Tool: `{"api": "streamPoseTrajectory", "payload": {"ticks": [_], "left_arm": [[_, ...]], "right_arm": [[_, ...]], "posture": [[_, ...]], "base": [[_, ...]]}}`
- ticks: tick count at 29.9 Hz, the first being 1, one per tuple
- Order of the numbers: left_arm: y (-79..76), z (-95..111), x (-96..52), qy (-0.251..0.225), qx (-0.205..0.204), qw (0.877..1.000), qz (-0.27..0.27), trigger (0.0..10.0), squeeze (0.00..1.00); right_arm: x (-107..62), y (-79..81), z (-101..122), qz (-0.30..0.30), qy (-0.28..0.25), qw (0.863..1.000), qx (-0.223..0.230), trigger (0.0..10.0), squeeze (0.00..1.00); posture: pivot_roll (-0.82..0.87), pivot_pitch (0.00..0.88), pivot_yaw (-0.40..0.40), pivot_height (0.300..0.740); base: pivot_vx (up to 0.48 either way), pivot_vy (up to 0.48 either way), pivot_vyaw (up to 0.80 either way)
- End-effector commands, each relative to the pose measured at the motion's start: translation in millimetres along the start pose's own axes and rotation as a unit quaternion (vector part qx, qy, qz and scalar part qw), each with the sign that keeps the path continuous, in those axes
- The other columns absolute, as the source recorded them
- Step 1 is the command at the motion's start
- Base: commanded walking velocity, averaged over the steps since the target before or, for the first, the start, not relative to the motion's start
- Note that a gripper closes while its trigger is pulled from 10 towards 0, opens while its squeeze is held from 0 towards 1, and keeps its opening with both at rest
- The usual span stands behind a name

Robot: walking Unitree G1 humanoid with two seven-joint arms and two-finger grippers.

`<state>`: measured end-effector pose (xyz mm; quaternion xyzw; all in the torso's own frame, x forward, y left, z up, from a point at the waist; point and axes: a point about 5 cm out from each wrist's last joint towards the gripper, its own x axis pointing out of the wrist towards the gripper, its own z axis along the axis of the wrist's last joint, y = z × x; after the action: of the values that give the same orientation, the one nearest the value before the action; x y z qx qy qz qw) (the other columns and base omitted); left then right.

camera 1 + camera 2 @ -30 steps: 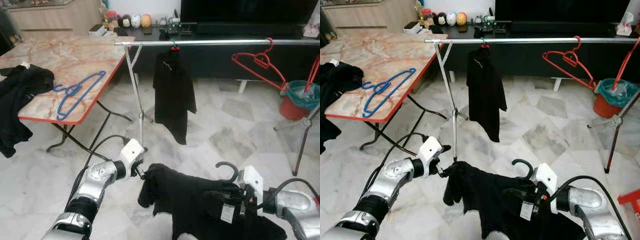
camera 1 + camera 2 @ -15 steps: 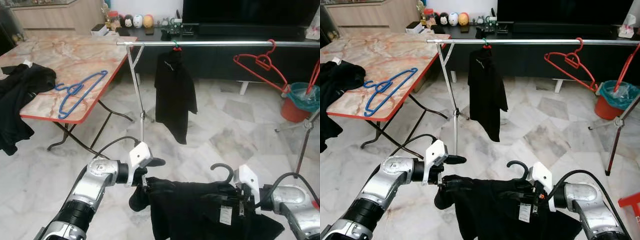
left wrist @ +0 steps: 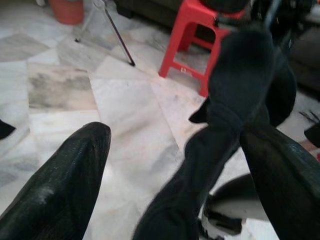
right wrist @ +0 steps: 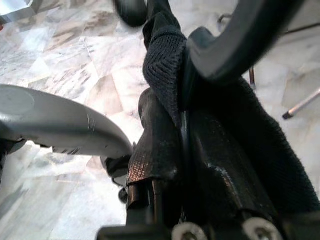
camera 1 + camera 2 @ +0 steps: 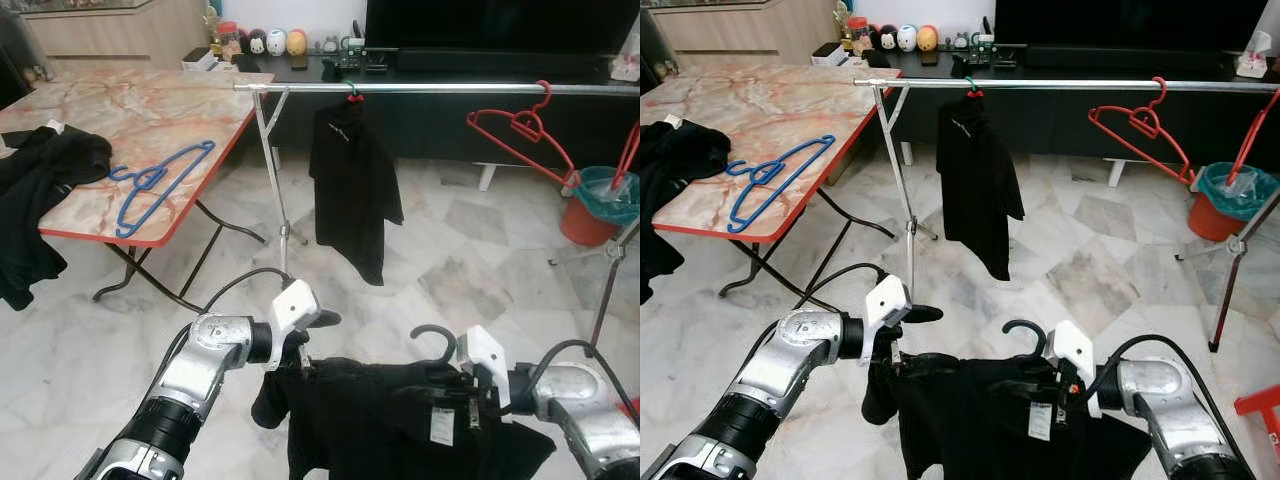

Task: Hang hanger

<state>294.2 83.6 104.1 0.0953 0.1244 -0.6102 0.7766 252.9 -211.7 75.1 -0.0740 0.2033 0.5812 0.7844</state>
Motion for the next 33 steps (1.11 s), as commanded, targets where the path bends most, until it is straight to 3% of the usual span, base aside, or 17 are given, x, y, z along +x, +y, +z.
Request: {"api": "streamPoseTrajectory", "payload": {"ticks": [1, 6, 16, 18, 19, 33], "left_arm": [[0.7, 6.6, -1.0, 0.006, 0.012, 1.000, -0.009, 10.0, 0.00], [-6.2, 4.0, 3.1, 0.032, 0.025, 0.998, -0.040, 10.0, 0.00], [-8.7, 5.7, 11.4, 0.039, 0.037, 0.998, -0.040, 10.0, 0.00], [-7.9, 5.6, 11.9, 0.039, 0.033, 0.998, -0.037, 9.4, 0.00], [-7.8, 5.4, 12.2, 0.037, 0.031, 0.998, -0.036, 0.0, 0.00], [-9.1, 4.5, 11.4, 0.041, 0.029, 0.998, -0.045, 0.0, 0.00]], "right_arm": [[3.7, -1.4, 13.6, 0.010, -0.010, 0.999, -0.034, 10.0, 0.00], [4.8, -3.7, 18.9, 0.008, -0.013, 0.999, -0.044, 10.0, 0.00], [7.8, -4.8, 28.2, 0.009, -0.023, 0.998, -0.058, 10.0, 0.00], [8.0, -5.2, 29.9, 0.008, -0.028, 0.998, -0.058, 10.0, 0.00], [8.1, -5.7, 30.9, 0.006, -0.030, 0.998, -0.059, 10.0, 0.00], [7.5, -7.6, 33.8, 0.000, -0.035, 0.998, -0.061, 10.0, 0.00]], "posture": [[-0.03, 0.000, 0.029, 0.740], [-0.03, 0.000, 0.028, 0.740], [-0.03, 0.000, 0.028, 0.740], [-0.03, 0.000, 0.028, 0.740], [-0.03, 0.000, 0.028, 0.740], [-0.03, 0.000, 0.030, 0.740]], "base": [[0.000, 0.000, 0.00], [0.000, 0.000, 0.00], [0.000, 0.000, 0.00], [0.000, 0.000, 0.00], [0.000, 0.000, 0.00], [0.000, 0.000, 0.00]]}}
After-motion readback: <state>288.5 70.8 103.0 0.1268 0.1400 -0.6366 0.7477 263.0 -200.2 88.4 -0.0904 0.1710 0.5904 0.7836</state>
